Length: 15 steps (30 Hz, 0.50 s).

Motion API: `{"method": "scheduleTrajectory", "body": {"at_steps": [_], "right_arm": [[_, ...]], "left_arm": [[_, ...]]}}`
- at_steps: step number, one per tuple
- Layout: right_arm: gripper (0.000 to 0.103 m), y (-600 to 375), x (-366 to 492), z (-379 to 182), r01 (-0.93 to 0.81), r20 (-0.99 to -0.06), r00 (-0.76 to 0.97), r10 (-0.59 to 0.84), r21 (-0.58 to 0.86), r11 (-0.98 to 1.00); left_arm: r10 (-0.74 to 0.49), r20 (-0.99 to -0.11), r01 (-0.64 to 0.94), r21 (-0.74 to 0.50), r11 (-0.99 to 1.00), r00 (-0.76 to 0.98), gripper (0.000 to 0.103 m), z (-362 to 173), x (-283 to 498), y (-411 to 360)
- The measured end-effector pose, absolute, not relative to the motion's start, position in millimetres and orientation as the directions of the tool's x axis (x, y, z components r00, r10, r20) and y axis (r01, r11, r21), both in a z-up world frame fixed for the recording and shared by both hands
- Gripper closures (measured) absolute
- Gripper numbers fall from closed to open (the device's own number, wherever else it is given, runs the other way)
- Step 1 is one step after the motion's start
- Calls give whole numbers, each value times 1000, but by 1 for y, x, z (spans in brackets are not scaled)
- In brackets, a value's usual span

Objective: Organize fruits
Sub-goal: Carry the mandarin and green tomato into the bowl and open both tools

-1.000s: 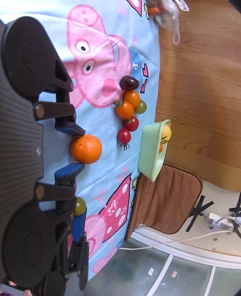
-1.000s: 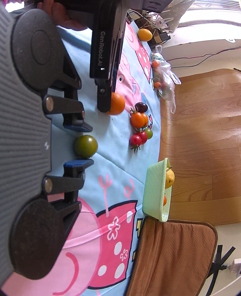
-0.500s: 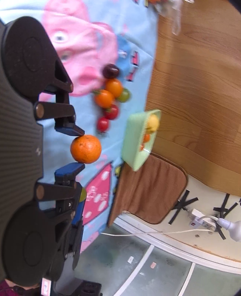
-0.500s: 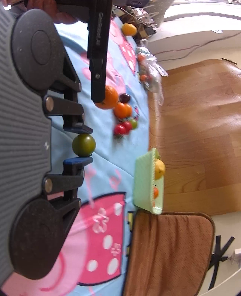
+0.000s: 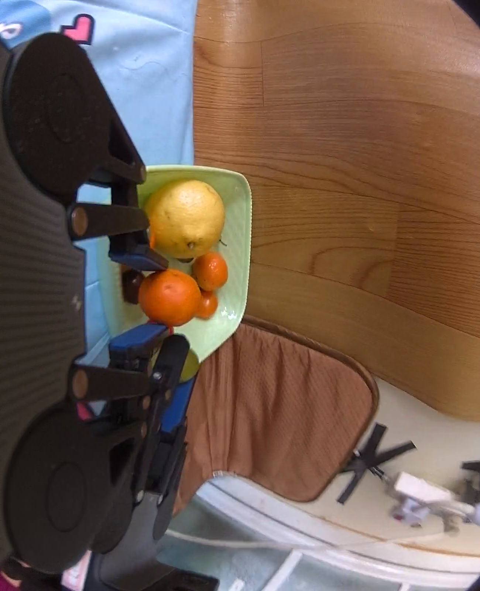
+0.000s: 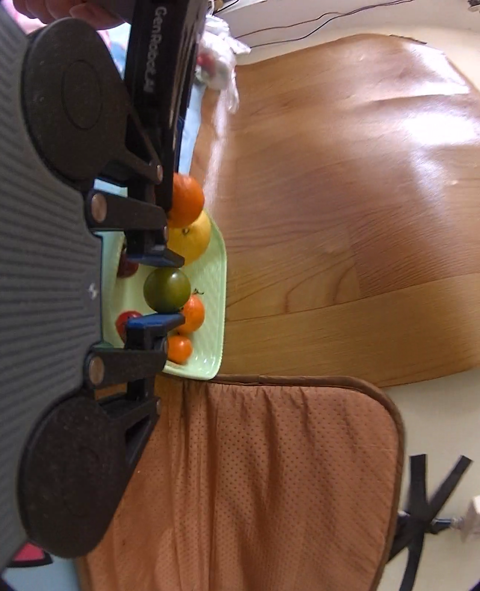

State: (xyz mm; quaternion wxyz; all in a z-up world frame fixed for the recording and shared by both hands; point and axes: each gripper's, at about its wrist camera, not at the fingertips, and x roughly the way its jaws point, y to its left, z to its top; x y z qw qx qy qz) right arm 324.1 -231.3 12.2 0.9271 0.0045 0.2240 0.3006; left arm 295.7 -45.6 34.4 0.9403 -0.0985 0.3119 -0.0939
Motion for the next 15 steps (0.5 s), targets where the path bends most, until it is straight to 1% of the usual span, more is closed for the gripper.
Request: {"method": "scheduleTrajectory", "body": {"at_steps": [2,3,5,7,9,11,13,15], "right_arm": [[72,-237,329,8,-542,-418,719,555,164,824],[70,-241,330,9,-539,-416,720,556,170,825],[69,-249,326,14,-535,-382,738,556,172,827],[69,-258,323,20,-525,-351,750,561,202,827],[69,-263,323,24,-522,-336,749,570,230,821],[69,-264,317,30,-513,-343,748,568,244,823],[69,-265,303,37,-513,-353,729,586,283,810],[69,-266,280,38,-549,-361,681,637,324,771]], "left_arm": [[-222,-576,100,-236,967,787,68,29,304,-47],[-219,-581,92,-241,966,784,65,28,305,-47],[-212,-579,75,-252,965,787,63,29,300,-46],[-208,-557,69,-260,963,804,63,39,283,-43],[-204,-526,63,-274,960,826,63,51,256,-36],[-189,-495,45,-288,956,848,63,60,219,-24],[-146,-478,7,-281,960,866,63,61,175,-9],[-70,-480,-71,-271,960,875,61,53,131,4]]}}
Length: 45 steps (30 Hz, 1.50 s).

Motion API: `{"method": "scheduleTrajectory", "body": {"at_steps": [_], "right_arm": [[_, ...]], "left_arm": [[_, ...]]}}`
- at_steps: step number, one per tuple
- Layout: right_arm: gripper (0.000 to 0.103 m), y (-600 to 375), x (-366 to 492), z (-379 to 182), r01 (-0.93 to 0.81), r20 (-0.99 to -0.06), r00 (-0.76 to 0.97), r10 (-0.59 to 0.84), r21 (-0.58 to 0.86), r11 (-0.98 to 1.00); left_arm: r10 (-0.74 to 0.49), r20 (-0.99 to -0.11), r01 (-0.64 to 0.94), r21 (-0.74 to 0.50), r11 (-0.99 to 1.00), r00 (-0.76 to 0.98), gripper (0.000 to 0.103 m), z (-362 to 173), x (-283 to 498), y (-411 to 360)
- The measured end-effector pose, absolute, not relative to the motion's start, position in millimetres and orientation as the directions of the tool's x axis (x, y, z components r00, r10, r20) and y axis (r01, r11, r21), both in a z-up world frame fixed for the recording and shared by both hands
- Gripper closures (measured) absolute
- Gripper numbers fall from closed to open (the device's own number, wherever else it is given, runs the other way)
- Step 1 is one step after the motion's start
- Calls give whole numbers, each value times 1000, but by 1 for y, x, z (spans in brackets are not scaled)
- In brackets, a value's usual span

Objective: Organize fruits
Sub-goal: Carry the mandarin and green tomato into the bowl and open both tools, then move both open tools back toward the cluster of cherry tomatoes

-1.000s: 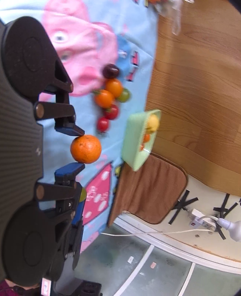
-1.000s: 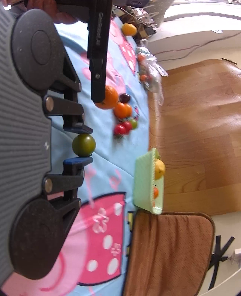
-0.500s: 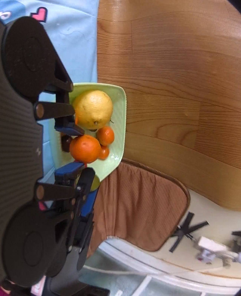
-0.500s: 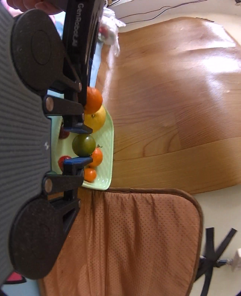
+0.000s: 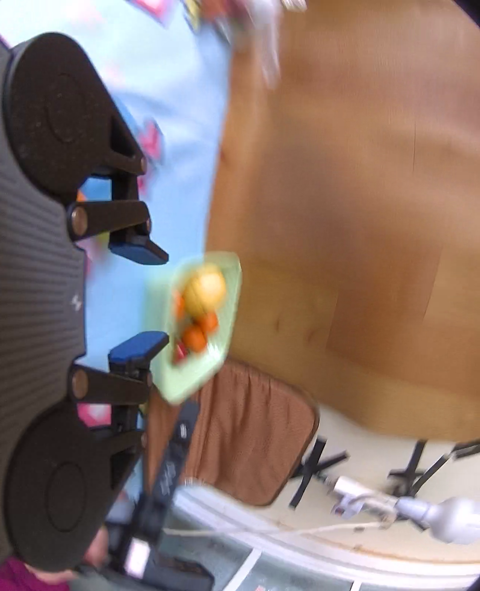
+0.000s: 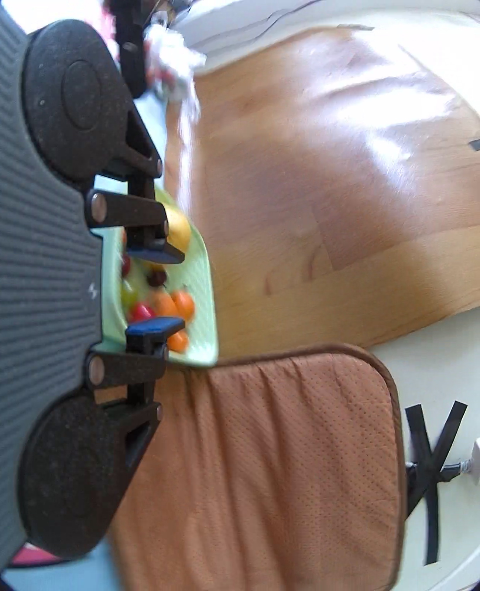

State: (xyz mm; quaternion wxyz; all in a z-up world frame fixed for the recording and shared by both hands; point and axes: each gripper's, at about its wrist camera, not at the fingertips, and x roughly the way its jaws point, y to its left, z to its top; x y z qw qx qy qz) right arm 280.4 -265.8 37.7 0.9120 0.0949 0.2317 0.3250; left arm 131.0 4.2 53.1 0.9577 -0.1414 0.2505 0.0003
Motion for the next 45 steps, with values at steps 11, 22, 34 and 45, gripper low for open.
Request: {"method": "scheduleTrajectory", "body": {"at_steps": [11,22,34,45], "right_arm": [[69,-218,169,13,-684,-430,533,729,288,670],[68,-231,175,-5,-574,-447,553,704,407,710],[59,-234,174,-6,-574,-435,549,714,424,700],[59,-236,172,-5,-569,-426,559,712,428,703]], "left_arm": [[61,-536,-228,-252,940,842,61,-4,28,14],[-15,-445,-142,-317,938,895,61,-11,9,14],[-49,-391,-100,-351,931,919,61,-11,2,16],[-34,-415,-119,-336,935,909,61,-11,5,14]]}}
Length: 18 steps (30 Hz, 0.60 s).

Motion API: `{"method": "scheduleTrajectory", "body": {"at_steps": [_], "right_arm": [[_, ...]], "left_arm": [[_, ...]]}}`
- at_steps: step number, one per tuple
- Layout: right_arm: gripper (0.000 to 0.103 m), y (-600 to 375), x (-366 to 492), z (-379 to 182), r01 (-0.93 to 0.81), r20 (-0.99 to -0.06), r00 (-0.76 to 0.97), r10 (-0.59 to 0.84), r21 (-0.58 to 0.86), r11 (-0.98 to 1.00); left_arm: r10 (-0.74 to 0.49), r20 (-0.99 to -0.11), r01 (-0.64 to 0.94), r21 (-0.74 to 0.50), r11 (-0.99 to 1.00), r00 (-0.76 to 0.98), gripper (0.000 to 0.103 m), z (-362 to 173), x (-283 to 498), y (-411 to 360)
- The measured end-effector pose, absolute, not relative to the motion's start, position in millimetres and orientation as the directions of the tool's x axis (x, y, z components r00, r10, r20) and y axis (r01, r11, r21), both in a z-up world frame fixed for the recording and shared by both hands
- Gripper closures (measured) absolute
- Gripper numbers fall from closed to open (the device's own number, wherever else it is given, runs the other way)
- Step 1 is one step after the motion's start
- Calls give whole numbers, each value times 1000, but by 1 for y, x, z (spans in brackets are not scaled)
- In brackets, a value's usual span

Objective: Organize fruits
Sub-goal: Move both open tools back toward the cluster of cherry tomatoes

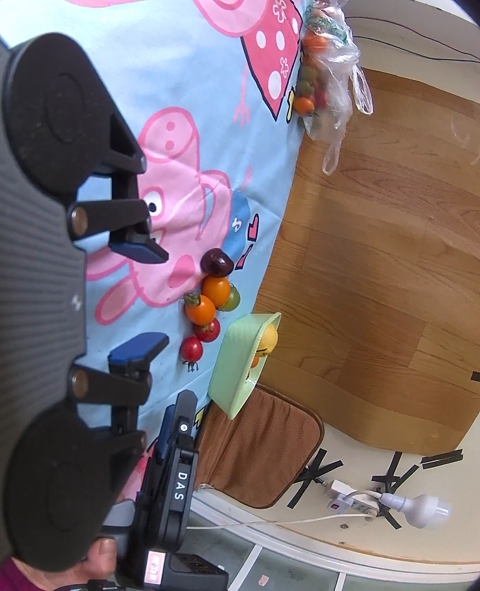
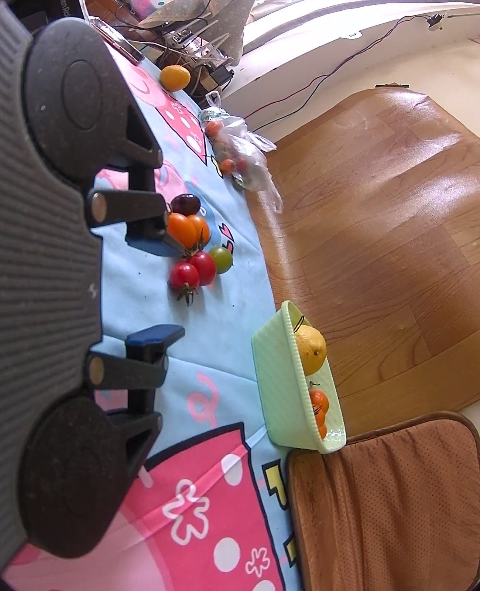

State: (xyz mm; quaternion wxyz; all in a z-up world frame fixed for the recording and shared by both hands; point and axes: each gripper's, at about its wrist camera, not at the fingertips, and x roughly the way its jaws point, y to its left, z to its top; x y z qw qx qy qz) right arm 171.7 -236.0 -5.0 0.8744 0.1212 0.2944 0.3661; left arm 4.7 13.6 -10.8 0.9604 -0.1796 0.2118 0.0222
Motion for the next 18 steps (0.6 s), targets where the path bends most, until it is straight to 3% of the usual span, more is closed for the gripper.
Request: {"method": "scheduleTrajectory", "body": {"at_steps": [18], "right_arm": [[58,-235,167,-3,-592,-426,547,720,411,693]], "left_arm": [[-29,-454,-132,-320,938,891,60,-12,11,14]]}}
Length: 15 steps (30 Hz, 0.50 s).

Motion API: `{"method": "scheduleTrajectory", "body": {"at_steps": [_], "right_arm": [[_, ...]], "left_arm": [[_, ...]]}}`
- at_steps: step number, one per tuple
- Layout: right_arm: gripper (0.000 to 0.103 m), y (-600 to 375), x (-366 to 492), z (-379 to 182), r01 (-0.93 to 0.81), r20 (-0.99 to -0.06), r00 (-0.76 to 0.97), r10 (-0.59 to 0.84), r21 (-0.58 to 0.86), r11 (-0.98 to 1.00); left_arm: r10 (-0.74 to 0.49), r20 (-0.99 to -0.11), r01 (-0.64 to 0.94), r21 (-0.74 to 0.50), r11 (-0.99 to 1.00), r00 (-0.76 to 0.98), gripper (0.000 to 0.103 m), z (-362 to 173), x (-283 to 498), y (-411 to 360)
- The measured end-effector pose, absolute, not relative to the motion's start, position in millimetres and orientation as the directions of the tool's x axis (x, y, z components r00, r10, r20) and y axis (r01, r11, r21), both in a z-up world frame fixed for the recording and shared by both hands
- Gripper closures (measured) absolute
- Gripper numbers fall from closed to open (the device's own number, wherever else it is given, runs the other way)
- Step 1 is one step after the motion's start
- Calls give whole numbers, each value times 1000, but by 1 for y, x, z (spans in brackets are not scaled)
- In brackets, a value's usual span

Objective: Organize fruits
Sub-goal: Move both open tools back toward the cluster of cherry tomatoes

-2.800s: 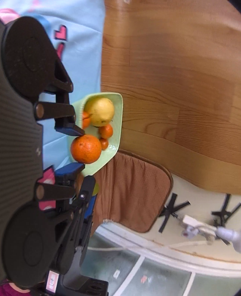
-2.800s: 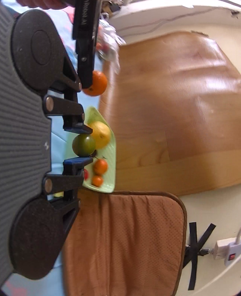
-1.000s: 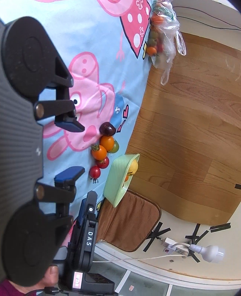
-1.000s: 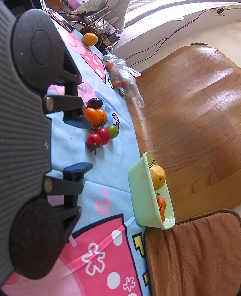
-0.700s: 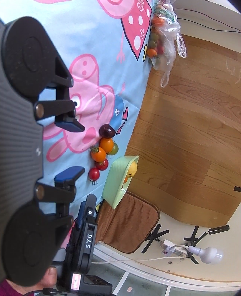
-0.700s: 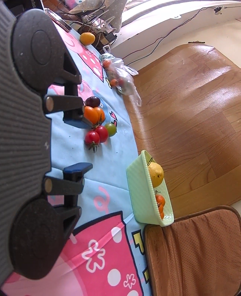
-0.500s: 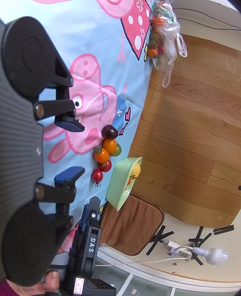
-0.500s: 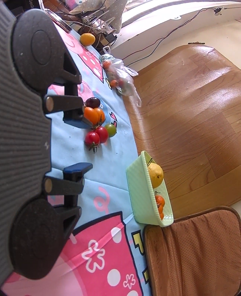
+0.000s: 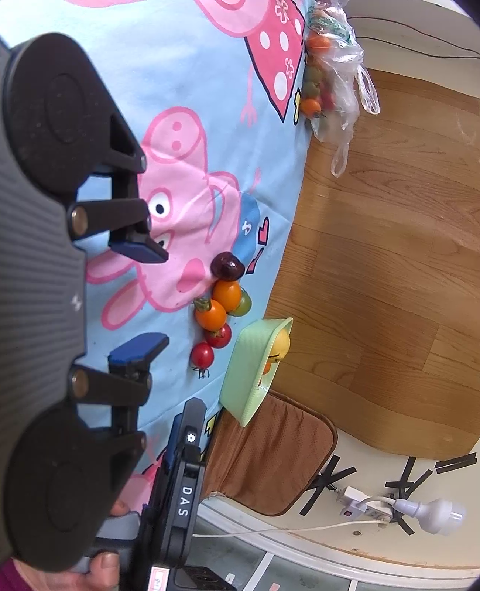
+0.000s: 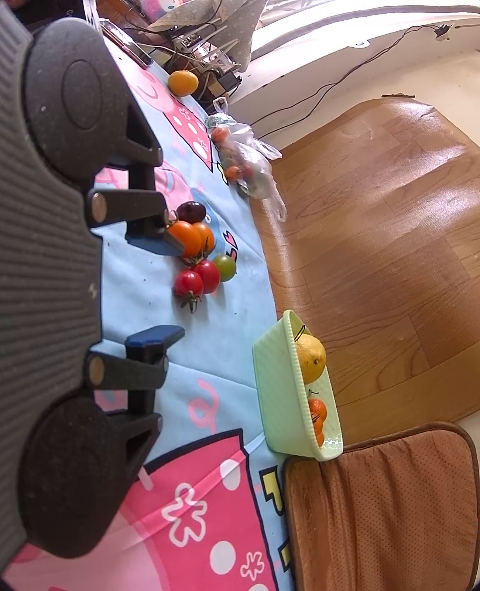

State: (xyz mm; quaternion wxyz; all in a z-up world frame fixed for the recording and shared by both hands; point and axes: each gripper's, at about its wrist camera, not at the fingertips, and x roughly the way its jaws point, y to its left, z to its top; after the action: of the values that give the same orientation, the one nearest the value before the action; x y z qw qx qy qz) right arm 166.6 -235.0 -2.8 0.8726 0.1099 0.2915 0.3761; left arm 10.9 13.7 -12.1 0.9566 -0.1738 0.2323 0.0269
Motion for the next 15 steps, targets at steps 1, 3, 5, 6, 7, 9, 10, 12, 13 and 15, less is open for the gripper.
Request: {"method": "scheduleTrajectory", "body": {"at_steps": [1,3,5,6,7,9,10,12,13,15], "right_arm": [[58,-235,167,-3,-593,-427,547,720,411,693],[58,-235,167,-3,-592,-427,547,720,411,693],[58,-235,167,-3,-592,-427,547,720,411,693],[58,-235,167,-3,-592,-427,546,720,411,693],[58,-235,167,-3,-592,-427,546,720,411,693],[58,-234,167,-3,-592,-427,547,720,411,693],[58,-235,167,-3,-592,-428,547,720,411,694],[58,-235,167,-3,-591,-427,548,719,410,695],[58,-235,167,-4,-591,-427,549,719,410,694],[58,-235,167,-4,-593,-426,548,720,410,693]], "left_arm": [[-29,-453,-133,-322,937,891,60,-12,10,14],[-31,-450,-133,-327,936,892,60,-12,10,14],[-30,-449,-133,-328,935,893,60,-12,9,14],[-30,-447,-133,-328,935,894,60,-12,9,15],[-28,-445,-134,-328,935,895,60,-12,9,15],[-27,-447,-136,-328,935,894,60,-12,9,15],[-25,-448,-138,-327,935,894,60,-12,9,14],[-19,-447,-142,-324,935,894,60,-12,9,14],[-16,-446,-144,-323,936,895,60,-12,8,14],[-17,-443,-142,-323,936,896,60,-12,8,14]]}}
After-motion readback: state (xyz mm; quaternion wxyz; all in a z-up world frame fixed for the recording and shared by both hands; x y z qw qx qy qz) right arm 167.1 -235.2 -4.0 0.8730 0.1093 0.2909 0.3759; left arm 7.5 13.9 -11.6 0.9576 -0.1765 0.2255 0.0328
